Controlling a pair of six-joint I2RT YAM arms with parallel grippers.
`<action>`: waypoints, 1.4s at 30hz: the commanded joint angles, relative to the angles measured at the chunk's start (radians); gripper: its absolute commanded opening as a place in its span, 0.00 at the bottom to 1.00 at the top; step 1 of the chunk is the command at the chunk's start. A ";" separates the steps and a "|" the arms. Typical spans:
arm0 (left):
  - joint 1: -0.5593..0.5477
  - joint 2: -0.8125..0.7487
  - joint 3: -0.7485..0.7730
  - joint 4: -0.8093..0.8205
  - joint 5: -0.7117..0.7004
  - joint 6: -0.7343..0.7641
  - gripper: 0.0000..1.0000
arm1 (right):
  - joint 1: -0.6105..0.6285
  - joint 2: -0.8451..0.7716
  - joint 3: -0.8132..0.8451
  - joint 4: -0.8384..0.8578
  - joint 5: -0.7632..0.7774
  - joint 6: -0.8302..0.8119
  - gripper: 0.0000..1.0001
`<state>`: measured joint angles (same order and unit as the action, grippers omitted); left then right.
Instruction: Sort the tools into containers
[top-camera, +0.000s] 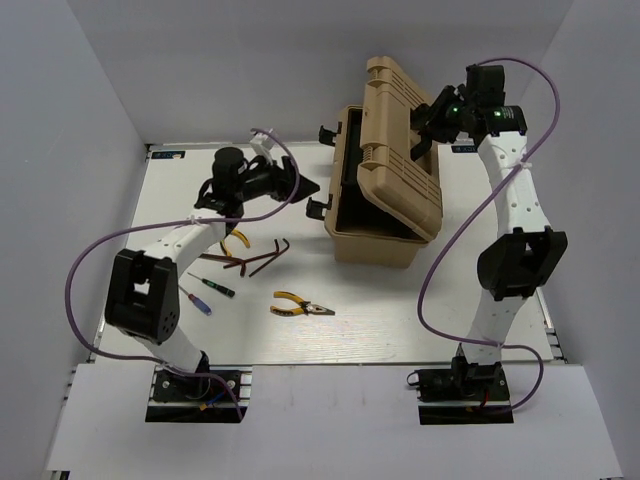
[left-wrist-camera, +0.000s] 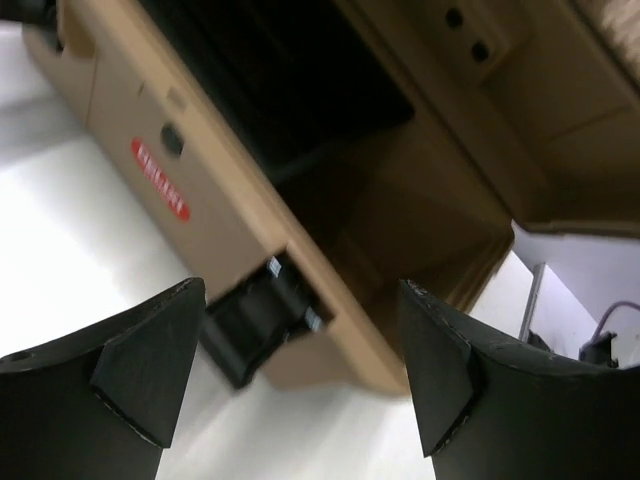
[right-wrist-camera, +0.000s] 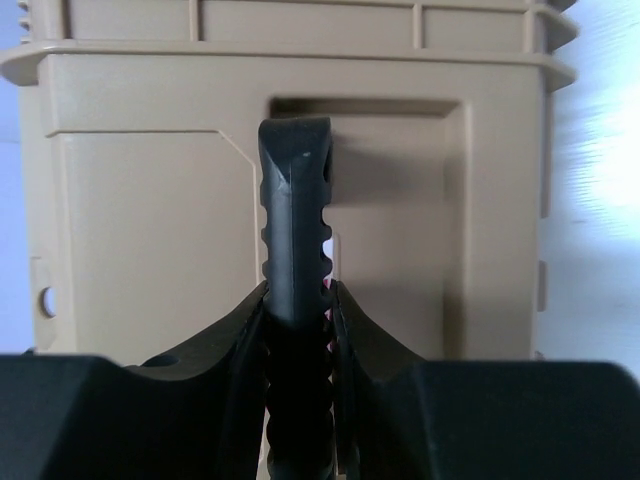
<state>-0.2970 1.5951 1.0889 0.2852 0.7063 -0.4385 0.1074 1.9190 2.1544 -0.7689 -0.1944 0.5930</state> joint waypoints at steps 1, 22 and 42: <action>-0.060 0.043 0.138 -0.105 -0.062 0.078 0.87 | -0.044 -0.147 0.015 0.269 -0.141 0.117 0.00; -0.314 0.293 0.476 -0.607 -0.711 0.374 0.60 | -0.213 -0.187 -0.186 0.572 -0.488 0.405 0.00; -0.332 0.137 0.227 -0.547 -0.870 0.284 0.17 | -0.462 -0.239 -0.616 1.235 -0.844 0.726 0.00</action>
<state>-0.6468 1.8053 1.3865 -0.1032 -0.0891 -0.1738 -0.2893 1.7668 1.5196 0.0910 -0.9756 1.2110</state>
